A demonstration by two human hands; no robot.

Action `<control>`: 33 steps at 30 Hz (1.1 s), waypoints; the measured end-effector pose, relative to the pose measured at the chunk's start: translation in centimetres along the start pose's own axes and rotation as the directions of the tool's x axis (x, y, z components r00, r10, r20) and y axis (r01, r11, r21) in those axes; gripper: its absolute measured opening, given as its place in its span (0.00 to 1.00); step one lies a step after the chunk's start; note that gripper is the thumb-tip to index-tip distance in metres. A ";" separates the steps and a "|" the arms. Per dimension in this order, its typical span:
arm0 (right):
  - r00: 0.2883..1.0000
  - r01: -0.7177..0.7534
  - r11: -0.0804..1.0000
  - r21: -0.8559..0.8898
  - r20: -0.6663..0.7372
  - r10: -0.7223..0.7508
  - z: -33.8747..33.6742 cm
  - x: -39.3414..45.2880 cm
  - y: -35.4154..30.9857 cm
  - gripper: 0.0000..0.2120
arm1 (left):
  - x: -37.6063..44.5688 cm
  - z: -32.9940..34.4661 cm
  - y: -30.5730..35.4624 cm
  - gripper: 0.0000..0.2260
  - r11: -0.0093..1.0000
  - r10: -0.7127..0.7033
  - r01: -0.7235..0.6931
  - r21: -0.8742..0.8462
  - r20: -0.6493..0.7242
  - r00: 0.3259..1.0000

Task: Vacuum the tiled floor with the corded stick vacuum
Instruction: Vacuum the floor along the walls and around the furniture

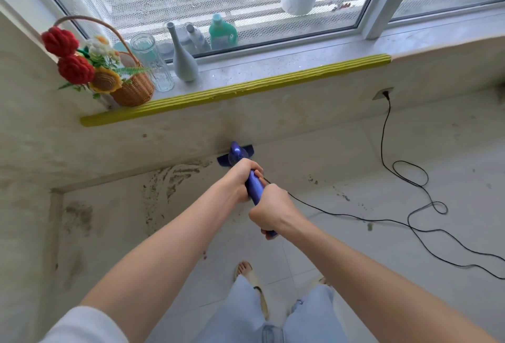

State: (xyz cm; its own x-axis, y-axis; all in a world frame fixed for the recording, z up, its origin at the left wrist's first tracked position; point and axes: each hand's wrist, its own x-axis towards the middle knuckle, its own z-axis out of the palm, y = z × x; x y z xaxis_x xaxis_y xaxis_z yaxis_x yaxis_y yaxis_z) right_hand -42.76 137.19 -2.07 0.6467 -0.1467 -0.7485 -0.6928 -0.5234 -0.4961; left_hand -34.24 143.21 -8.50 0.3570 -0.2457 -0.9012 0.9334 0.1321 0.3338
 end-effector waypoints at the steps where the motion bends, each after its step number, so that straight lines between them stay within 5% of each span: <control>1: 1.000 -0.008 1.000 0.030 0.002 0.008 0.1 0.1 0.0 0.10 | 0.1 0.1 0.2 0.13 1.000 0.000 0.000 0.023 0.004 1.000; 10: 0.995 -0.095 0.966 0.239 0.056 0.084 0.3 0.0 1.3 0.07 | 0.3 0.8 -0.6 0.11 0.990 -0.036 0.037 0.135 -0.010 0.999; 20: 0.999 -0.044 0.992 0.115 0.003 0.044 1.4 -0.1 1.9 0.10 | 0.3 0.3 -1.8 0.10 0.993 -0.005 0.008 0.116 -0.031 1.000; 26: 0.990 -0.104 0.959 0.263 0.116 0.075 0.8 -1.6 3.3 0.07 | -1.2 0.8 -3.3 0.12 0.994 0.004 0.002 0.112 -0.053 0.999; 33: 0.990 0.104 0.989 -0.109 0.104 -0.093 -0.8 -4.1 5.4 0.06 | -2.3 1.0 -6.8 0.12 0.988 0.092 -0.099 -0.116 -0.063 0.994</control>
State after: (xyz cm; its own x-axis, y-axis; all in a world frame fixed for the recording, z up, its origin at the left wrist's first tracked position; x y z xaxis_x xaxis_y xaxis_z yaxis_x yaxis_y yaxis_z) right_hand -48.88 134.24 -1.35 0.6716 -0.0096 -0.7408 -0.5829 -0.6240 -0.5204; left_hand -41.40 141.87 -8.42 0.4385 -0.1718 -0.8822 0.8828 0.2664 0.3870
